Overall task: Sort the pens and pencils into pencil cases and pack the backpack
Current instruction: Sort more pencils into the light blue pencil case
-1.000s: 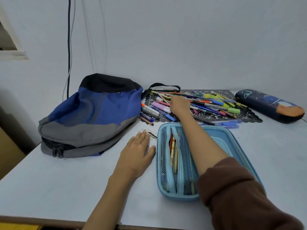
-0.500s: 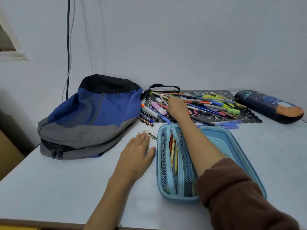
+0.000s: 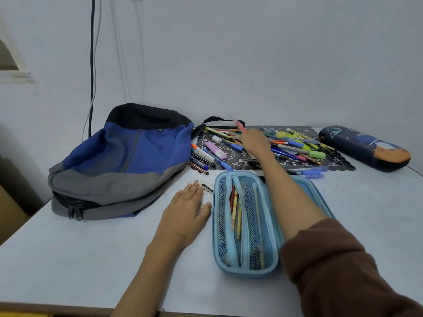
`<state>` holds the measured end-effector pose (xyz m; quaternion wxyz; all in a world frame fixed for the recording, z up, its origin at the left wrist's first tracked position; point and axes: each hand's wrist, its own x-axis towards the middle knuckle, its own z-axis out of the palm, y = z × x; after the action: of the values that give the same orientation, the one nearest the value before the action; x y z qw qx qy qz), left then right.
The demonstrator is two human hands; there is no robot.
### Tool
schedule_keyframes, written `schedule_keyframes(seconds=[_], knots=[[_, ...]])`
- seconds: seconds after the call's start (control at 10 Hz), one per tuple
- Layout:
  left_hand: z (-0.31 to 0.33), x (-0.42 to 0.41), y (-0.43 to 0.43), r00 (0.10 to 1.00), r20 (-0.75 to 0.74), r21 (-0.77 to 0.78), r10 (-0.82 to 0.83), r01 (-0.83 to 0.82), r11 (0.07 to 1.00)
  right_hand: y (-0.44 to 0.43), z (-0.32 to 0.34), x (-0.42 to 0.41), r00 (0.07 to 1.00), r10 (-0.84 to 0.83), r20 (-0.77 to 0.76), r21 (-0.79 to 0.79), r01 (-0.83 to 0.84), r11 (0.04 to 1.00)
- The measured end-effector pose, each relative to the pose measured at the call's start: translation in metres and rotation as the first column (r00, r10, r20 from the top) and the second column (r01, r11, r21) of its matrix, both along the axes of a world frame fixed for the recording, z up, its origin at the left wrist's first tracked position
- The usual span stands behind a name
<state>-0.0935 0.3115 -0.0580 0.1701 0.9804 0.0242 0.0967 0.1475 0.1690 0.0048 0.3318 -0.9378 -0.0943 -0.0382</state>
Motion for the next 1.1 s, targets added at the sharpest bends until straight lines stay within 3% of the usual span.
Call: schedule_keyframes(seconds=[0.3,0.4,0.6,1.1], knots=[[0.002,-0.001,-0.001,1.000,0.004,-0.010,-0.002,0.002,1.000,-0.019,-0.002,0.013,0.991,-0.125,0.056,0.094,0.120,0.988],[0.002,-0.001,-0.001,1.000,0.008,-0.011,-0.002,0.002,1.000,-0.019,-0.004,0.012,0.993,-0.083,0.086,0.015,0.082,0.996],[0.001,-0.001,0.000,1.000,0.023,-0.022,0.002,-0.002,1.000,-0.014,-0.013,-0.001,0.986,-0.012,0.167,-0.356,0.072,0.932],[0.000,0.000,0.000,0.999,0.033,-0.034,0.004,-0.003,0.999,-0.017,-0.019,-0.002,0.984,-0.019,0.179,-0.354,0.083,0.932]])
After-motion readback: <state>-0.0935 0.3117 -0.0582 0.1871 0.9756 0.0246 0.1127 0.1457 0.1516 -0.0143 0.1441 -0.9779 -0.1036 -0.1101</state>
